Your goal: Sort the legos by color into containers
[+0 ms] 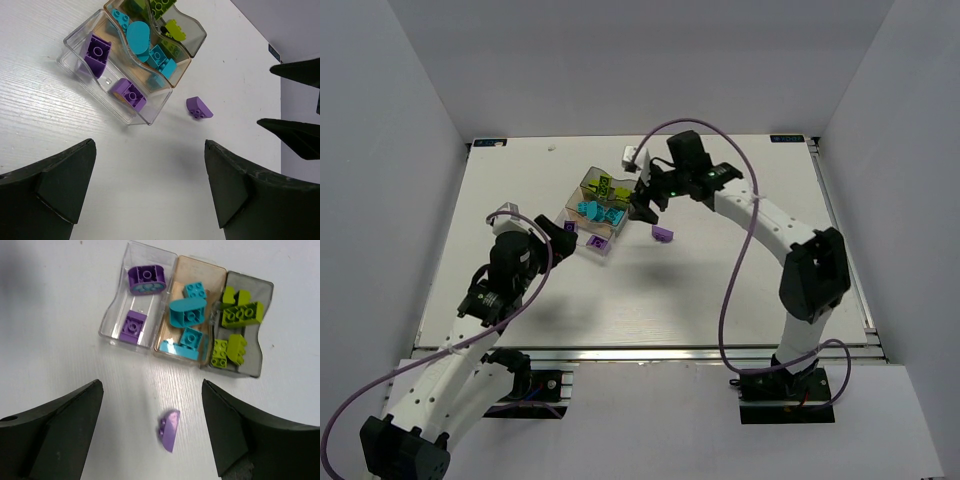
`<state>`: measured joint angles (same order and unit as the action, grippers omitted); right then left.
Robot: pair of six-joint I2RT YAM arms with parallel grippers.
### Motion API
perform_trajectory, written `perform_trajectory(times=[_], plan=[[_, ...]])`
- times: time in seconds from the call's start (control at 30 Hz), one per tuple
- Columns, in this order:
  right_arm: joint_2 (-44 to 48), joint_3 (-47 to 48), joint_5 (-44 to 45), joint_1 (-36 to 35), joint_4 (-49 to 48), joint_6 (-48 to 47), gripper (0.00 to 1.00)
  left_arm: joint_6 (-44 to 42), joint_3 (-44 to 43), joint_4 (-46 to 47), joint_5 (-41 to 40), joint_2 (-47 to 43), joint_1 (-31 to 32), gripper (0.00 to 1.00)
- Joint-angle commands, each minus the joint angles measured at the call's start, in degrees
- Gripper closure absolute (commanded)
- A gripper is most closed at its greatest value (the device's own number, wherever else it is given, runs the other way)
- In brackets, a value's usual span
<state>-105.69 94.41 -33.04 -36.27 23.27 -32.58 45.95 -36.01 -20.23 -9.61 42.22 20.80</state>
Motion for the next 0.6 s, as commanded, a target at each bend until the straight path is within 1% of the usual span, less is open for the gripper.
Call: perform_trajectory(times=[0.0, 0.07, 0.17, 0.3, 0.57], plan=[[4.0, -5.6, -1.1, 1.3, -7.2, -1.2, 0.16, 0.0, 0.6, 2.0, 0.5, 0.1, -0.2, 0.02], [5.8, -8.9, 0.9, 2.3, -9.8, -0.4, 0.13, 0.1, 0.9, 2.3, 0.7, 0.4, -0.2, 0.02], [6.2, -10.5, 5.0, 3.5, -11.8, 3.1, 0.11, 0.3, 1.0, 2.6, 0.9, 0.6, -0.2, 0.02], [5.3, -9.3, 4.6, 5.6, -9.7, 5.2, 0.11, 0.5, 1.4, 2.7, 0.9, 0.4, -0.2, 0.02], [3.7, -9.0, 7.5, 8.1, -6.0, 6.1, 0.11, 0.7, 2.0, 2.4, 0.3, -0.5, -0.2, 0.02]])
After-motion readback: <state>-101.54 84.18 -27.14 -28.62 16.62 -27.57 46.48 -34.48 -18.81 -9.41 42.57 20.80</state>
